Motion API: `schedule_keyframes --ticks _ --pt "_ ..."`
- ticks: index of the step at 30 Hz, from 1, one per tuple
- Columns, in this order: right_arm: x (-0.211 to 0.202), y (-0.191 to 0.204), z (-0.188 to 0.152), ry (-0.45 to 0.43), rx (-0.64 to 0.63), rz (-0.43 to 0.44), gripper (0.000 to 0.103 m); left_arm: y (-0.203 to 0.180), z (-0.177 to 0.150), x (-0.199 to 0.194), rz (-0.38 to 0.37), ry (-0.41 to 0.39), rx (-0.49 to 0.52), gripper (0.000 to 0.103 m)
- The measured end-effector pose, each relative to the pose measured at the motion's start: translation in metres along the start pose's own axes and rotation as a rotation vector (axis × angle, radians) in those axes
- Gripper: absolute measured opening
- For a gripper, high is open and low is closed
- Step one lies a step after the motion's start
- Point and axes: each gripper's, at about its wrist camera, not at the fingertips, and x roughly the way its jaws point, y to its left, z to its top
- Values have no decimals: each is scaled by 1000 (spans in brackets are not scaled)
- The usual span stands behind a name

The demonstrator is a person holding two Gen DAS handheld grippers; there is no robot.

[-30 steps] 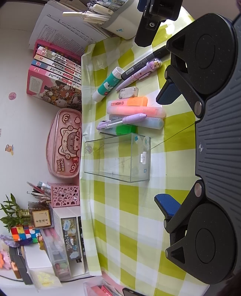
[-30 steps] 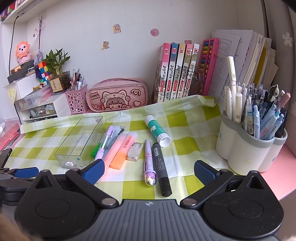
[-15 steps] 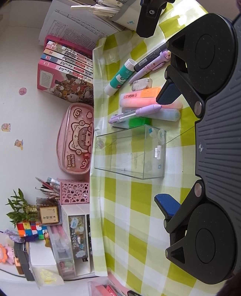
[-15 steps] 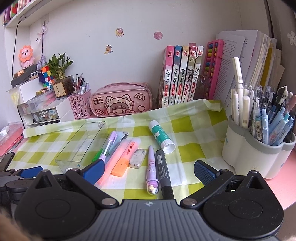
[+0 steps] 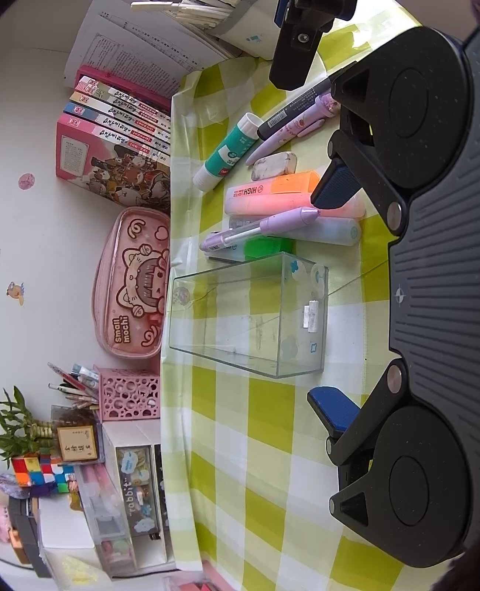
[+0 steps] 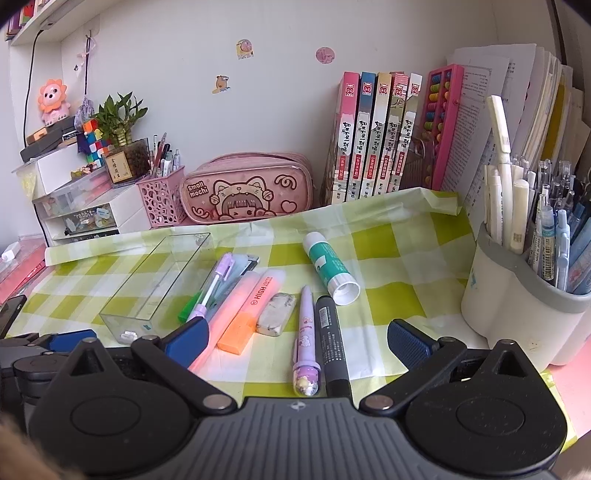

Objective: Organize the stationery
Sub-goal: 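Close left gripper on the clear box wall while right gripper reaches the lavender pen, then grasp the lavender pen with the right gripper and lift it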

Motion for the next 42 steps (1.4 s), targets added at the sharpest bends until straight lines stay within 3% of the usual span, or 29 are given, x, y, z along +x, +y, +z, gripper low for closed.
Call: schedule_keyframes --ticks 5,10,18,21,23,25,27,28,32,37,42 --pt "9 1 3 9 0 3 103 5 1 4 -13 15 -32 97" --pt "24 6 7 17 -8 34 103 6 1 9 -52 -14 -41 90" --pt "50 21 17 39 -5 140 102 12 -1 22 -28 -47 -25 45" --pt "61 23 21 56 25 166 93 13 -5 21 -14 -72 -5 30" --pt "67 24 22 74 44 180 86 14 -6 21 -21 -78 3 30" --pt "72 20 23 90 80 192 77 14 -6 20 -21 -86 20 38" --pt "75 15 24 100 118 199 73 11 -6 20 -1 -99 42 86" --pt "76 12 24 102 132 199 71 10 -6 20 4 -117 55 89" --pt "79 2 26 114 198 203 60 4 1 24 39 -138 94 88" --pt "87 0 29 143 253 254 48 9 7 38 47 -96 63 86" --pt "93 14 31 156 228 284 41 15 11 45 35 -72 48 73"
